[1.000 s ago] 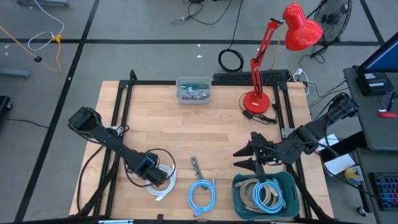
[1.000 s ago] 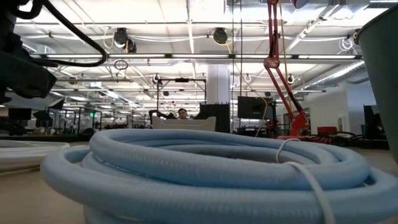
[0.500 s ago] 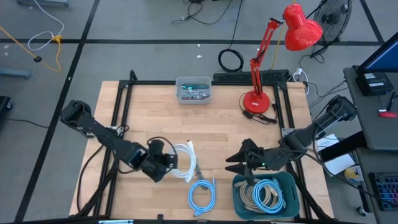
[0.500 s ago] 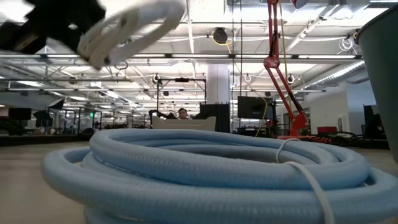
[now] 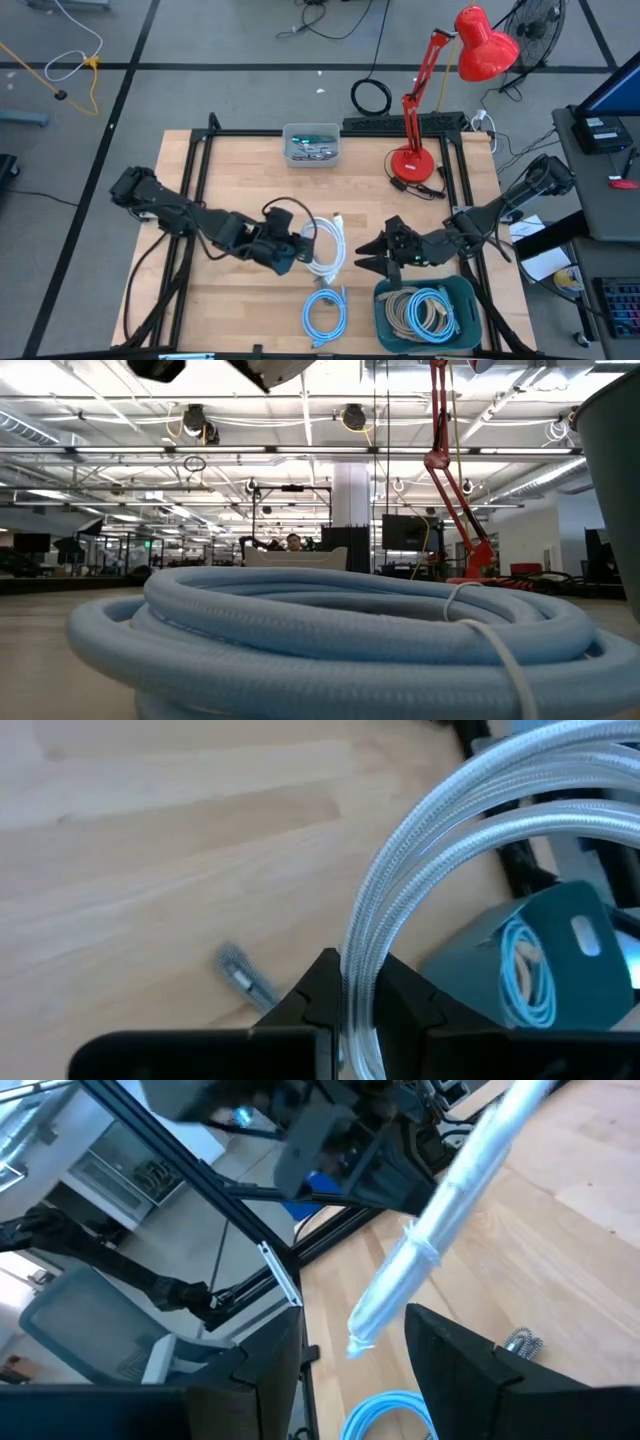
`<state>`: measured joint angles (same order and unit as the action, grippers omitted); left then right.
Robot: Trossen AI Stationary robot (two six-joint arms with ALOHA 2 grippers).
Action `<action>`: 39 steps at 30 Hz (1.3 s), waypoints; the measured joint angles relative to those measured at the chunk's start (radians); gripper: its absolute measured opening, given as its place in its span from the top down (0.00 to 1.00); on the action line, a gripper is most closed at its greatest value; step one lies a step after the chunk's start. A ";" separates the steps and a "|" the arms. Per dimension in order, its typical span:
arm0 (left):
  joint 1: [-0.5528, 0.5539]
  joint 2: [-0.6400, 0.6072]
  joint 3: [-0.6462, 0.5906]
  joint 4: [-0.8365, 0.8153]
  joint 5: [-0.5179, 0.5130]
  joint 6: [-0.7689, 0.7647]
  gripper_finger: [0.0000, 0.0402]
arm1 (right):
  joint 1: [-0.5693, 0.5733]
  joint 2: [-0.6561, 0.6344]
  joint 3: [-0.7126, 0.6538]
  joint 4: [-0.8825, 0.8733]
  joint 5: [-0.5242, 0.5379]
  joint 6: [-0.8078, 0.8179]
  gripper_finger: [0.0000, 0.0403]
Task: Pick & Place USB Port
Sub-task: Put the white hdmi cable into the blue bin
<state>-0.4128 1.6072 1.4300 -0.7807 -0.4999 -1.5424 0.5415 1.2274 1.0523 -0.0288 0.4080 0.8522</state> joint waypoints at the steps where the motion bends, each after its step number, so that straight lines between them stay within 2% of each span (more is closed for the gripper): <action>1: 0.006 0.006 0.017 -0.008 -0.002 0.015 0.92 | 0.000 0.000 0.000 0.000 0.002 0.000 0.57; 16: 0.022 0.012 0.046 0.020 0.020 0.050 0.92 | -0.067 0.000 0.000 -0.005 -0.025 -0.023 0.57; 23: 0.037 0.011 0.046 0.047 0.012 0.078 0.92 | -0.130 0.019 0.000 0.028 -0.099 -0.025 0.57; 33: 0.081 0.011 0.045 0.103 0.013 0.163 0.92 | -0.176 0.100 0.000 0.162 -0.212 0.016 0.57; 39: 0.070 0.010 0.045 0.061 0.029 0.170 0.92 | -0.187 0.093 0.000 0.157 -0.218 0.019 0.65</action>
<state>-0.3432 1.6176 1.4754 -0.7196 -0.4706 -1.3723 0.3541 1.3202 1.0523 0.1282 0.1898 0.8716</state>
